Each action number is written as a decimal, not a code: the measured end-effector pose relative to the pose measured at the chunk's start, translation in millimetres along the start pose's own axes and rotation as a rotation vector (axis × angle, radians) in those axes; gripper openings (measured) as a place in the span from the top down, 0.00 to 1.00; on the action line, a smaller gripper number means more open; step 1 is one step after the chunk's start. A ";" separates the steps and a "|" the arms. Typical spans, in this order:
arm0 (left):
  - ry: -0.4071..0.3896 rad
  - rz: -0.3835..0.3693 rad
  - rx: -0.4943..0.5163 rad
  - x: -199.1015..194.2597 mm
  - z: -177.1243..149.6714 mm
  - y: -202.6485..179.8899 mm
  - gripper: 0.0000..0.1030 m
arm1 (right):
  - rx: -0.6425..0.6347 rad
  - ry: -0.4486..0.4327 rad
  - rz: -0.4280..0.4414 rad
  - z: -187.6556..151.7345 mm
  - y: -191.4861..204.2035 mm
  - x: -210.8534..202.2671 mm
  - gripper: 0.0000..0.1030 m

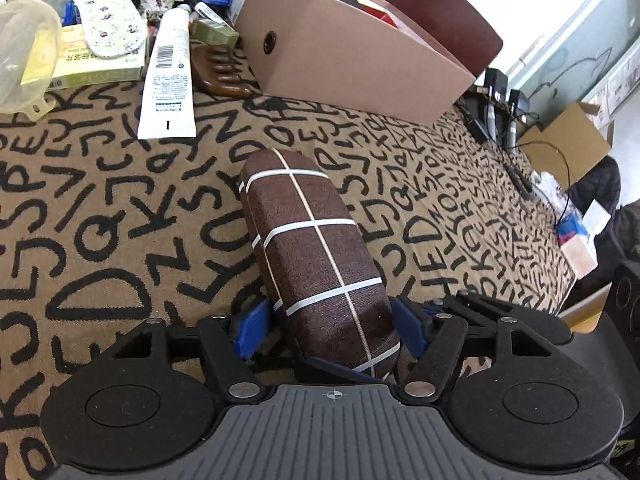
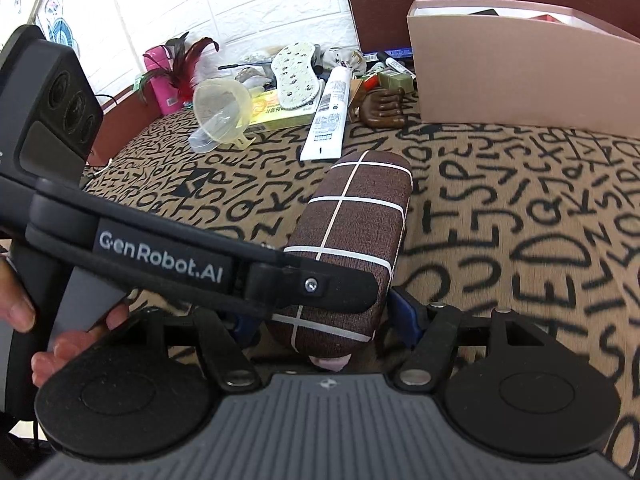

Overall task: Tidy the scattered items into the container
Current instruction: 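Grasp the brown checked pouch with the left gripper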

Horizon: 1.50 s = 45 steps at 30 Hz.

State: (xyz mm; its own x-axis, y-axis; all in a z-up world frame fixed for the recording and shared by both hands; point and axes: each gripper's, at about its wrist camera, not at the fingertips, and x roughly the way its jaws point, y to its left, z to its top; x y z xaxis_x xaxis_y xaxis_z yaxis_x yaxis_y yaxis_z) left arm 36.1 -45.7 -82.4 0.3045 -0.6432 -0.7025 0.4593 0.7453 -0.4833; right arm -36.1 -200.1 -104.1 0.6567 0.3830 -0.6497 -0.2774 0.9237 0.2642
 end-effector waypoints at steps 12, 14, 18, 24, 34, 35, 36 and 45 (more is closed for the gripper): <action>-0.061 0.067 -0.123 -15.6 17.0 35.6 0.15 | 0.106 -0.079 -0.004 14.3 -21.4 -17.7 0.27; -0.058 0.060 -0.123 -13.4 21.0 37.1 0.15 | 0.125 -0.075 -0.008 16.5 -26.8 -15.0 0.27; -0.038 0.028 -0.100 -3.2 29.5 32.3 0.17 | 0.134 -0.042 0.019 20.0 -32.1 -5.0 0.32; -0.002 -0.006 -0.041 12.6 36.0 23.3 0.26 | 0.171 -0.007 0.097 24.4 -34.2 6.7 0.38; 0.025 -0.013 -0.010 21.1 39.1 15.2 0.22 | 0.222 0.029 0.143 25.0 -41.5 16.9 0.35; 0.027 -0.011 -0.002 20.2 38.9 14.6 0.24 | 0.221 0.028 0.140 24.9 -40.9 16.9 0.35; 0.029 -0.011 0.002 19.8 38.9 15.1 0.26 | 0.221 0.027 0.141 24.4 -41.1 16.6 0.35; 0.016 -0.009 -0.011 17.9 36.6 17.3 0.31 | 0.242 0.032 0.148 24.0 -43.0 19.8 0.33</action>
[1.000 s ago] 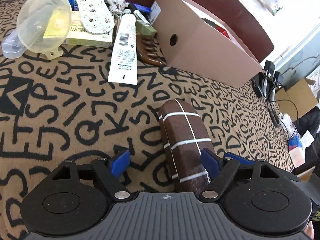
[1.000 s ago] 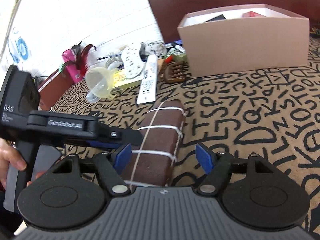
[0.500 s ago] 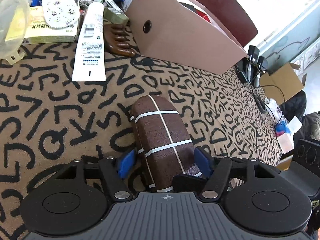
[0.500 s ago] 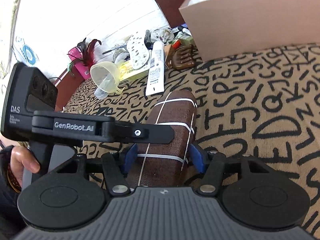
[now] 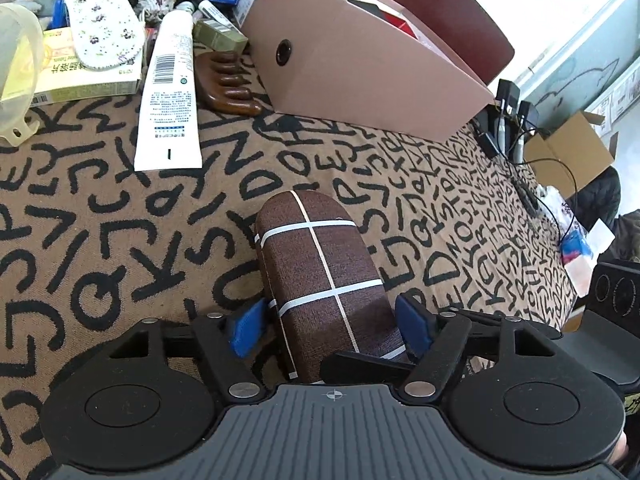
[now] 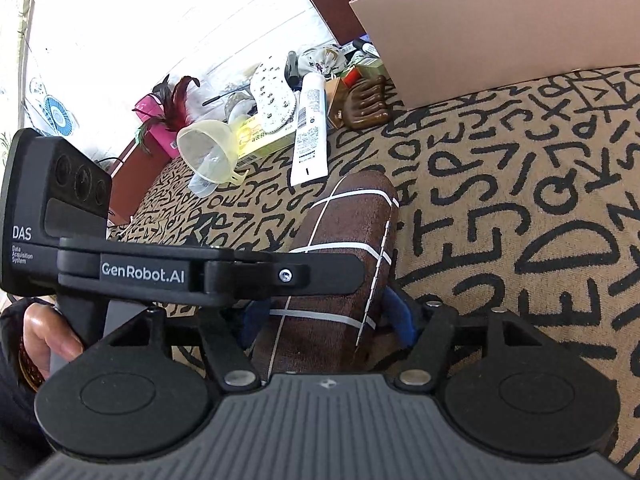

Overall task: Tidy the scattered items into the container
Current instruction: 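Grasp the brown checked pouch with the left gripper, then lift the pouch, carry it into the cardboard box and release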

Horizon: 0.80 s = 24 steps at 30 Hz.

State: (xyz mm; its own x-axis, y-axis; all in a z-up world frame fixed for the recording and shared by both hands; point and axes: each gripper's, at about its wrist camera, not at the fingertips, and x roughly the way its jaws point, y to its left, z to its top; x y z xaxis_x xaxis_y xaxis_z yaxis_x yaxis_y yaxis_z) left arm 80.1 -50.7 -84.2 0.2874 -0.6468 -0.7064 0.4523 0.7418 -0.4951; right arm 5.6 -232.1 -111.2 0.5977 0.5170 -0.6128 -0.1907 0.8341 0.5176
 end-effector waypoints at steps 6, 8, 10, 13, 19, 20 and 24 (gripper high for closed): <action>-0.006 -0.004 0.000 -3.4 -4.7 -0.3 0.26 | -0.011 -0.012 -0.014 -4.9 5.9 -3.3 0.34; -0.016 -0.008 -0.006 -2.6 -6.5 0.5 0.23 | -0.008 -0.014 -0.012 -5.7 5.5 -3.4 0.34; -0.018 0.001 0.007 -1.3 -7.1 -2.3 0.22 | -0.001 -0.015 -0.011 -5.3 4.4 -2.6 0.34; -0.015 0.030 0.029 -0.6 -7.1 -8.7 0.24 | -0.021 -0.016 -0.012 -5.6 4.8 -2.0 0.34; -0.016 0.071 0.019 -13.5 -0.3 -24.9 0.25 | -0.030 -0.010 -0.006 -1.5 6.1 -10.3 0.41; -0.031 0.072 0.024 -17.3 1.8 -29.3 0.24 | -0.049 -0.016 -0.010 0.0 8.7 -15.1 0.45; -0.075 0.053 0.032 -26.1 15.0 -46.1 0.30 | -0.076 -0.050 -0.007 11.1 11.6 -33.6 0.54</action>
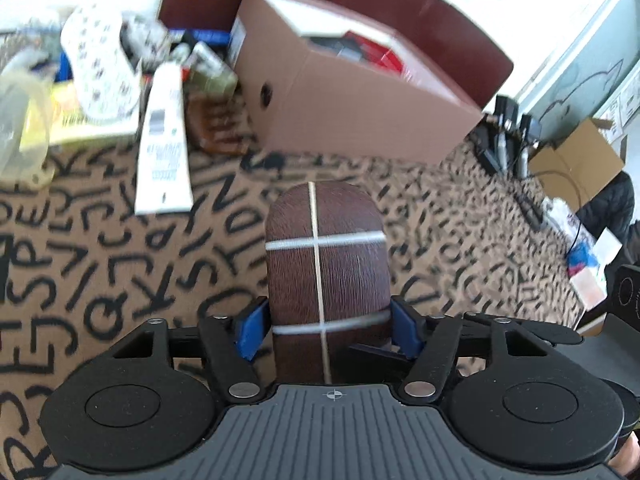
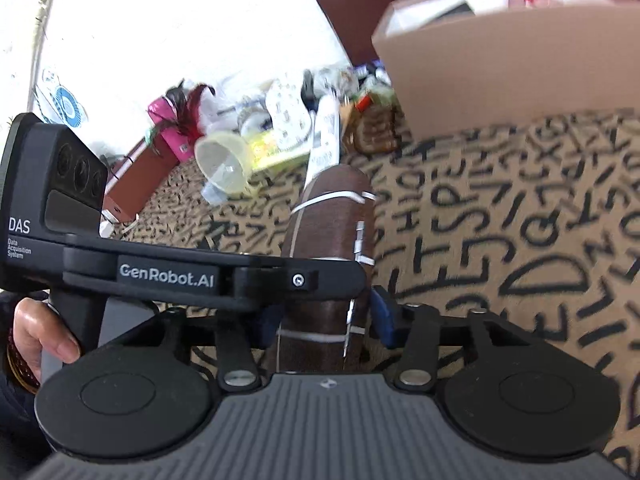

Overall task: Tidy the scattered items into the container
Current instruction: 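Lift the pouch, carry it into the cardboard box and release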

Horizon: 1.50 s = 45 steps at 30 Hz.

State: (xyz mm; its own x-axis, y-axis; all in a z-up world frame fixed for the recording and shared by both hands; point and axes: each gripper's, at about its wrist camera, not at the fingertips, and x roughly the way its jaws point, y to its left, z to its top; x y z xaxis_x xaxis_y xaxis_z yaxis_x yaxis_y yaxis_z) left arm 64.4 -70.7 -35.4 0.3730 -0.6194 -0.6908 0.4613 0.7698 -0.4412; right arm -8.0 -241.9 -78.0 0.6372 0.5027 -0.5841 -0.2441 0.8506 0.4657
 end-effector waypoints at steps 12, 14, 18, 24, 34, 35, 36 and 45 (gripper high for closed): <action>-0.089 -0.013 0.031 -5.7 57.1 -33.1 0.37 | -0.079 -0.095 -0.019 43.4 -0.2 -13.6 0.53; -0.131 -0.024 0.046 -11.5 76.7 -42.4 0.37 | -0.107 -0.129 -0.023 58.0 1.2 -18.7 0.53; -0.218 -0.073 0.072 -17.2 127.7 -62.5 0.37 | -0.188 -0.210 -0.056 100.8 4.4 -32.3 0.53; -0.307 -0.108 0.080 2.9 202.9 -84.9 0.37 | -0.307 -0.299 -0.138 178.1 -3.5 -37.3 0.53; -0.234 -0.161 -0.024 100.7 256.9 -60.3 0.36 | -0.300 -0.238 -0.227 244.0 -70.6 9.3 0.53; -0.229 -0.163 -0.030 108.6 257.7 -56.8 0.36 | -0.294 -0.225 -0.226 244.0 -76.0 12.8 0.53; -0.225 -0.168 -0.038 113.8 257.9 -52.1 0.36 | -0.288 -0.216 -0.225 243.3 -79.8 15.0 0.53; -0.163 -0.160 -0.162 145.6 269.5 -31.8 0.00 | -0.247 -0.198 -0.211 244.9 -105.8 41.6 0.50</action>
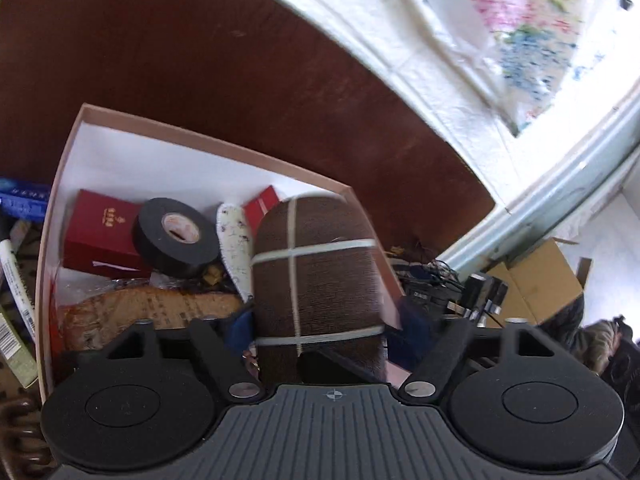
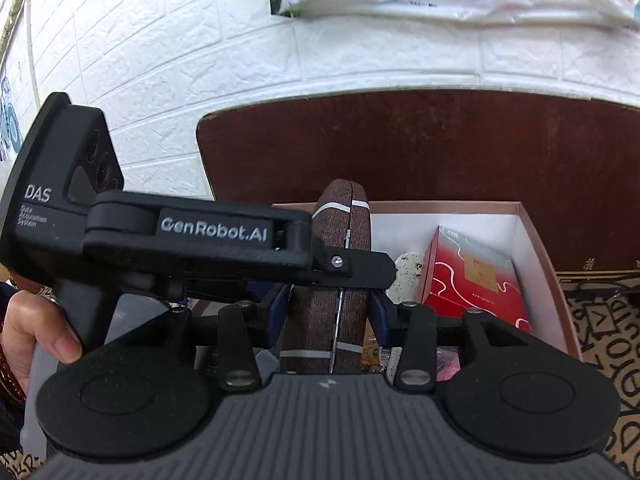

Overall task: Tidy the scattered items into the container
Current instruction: 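Lift the pouch, carry it into the cardboard box and release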

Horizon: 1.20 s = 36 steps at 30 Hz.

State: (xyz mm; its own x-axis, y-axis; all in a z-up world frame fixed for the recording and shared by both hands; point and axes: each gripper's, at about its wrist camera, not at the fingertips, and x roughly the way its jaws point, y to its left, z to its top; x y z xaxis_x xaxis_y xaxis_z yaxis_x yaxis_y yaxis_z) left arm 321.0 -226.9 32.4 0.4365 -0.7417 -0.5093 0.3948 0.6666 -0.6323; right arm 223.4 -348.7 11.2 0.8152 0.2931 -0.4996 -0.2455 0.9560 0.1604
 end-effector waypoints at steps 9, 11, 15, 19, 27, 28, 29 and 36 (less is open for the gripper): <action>0.003 0.045 0.076 -9.0 -8.8 -6.2 0.00 | -0.087 0.015 -0.186 -15.6 3.4 1.1 0.05; -0.003 0.077 0.128 -10.5 -13.7 -11.3 0.00 | -0.072 0.031 -0.181 -18.5 1.3 -0.7 0.02; 0.016 0.104 0.192 -13.7 -21.6 -21.4 0.00 | -0.050 0.055 -0.170 -21.2 1.1 -6.5 0.01; 0.011 0.129 0.223 -23.3 -27.8 -29.6 0.00 | -0.044 0.047 -0.169 -19.1 4.4 -17.3 0.01; -0.028 0.187 0.268 -61.6 -52.2 -46.2 0.00 | -0.053 0.010 -0.170 -15.9 22.7 -51.4 0.00; -0.027 0.195 0.265 -67.7 -57.4 -46.8 0.00 | -0.053 0.008 -0.166 -18.0 26.3 -56.4 0.00; -0.024 0.204 0.266 -73.2 -62.9 -47.4 0.00 | -0.052 0.004 -0.161 -20.6 29.0 -60.7 0.00; -0.056 0.277 0.358 -116.0 -104.9 -53.7 0.00 | -0.021 -0.019 -0.125 -52.7 57.9 -90.6 0.00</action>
State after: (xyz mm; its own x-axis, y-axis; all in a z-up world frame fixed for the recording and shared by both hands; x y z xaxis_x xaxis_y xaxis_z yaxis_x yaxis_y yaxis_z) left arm 164.3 -184.6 64.2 0.6042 -0.5331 -0.5923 0.5071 0.8305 -0.2302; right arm 107.6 -319.5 20.9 0.8500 0.1717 -0.4981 -0.1523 0.9851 0.0797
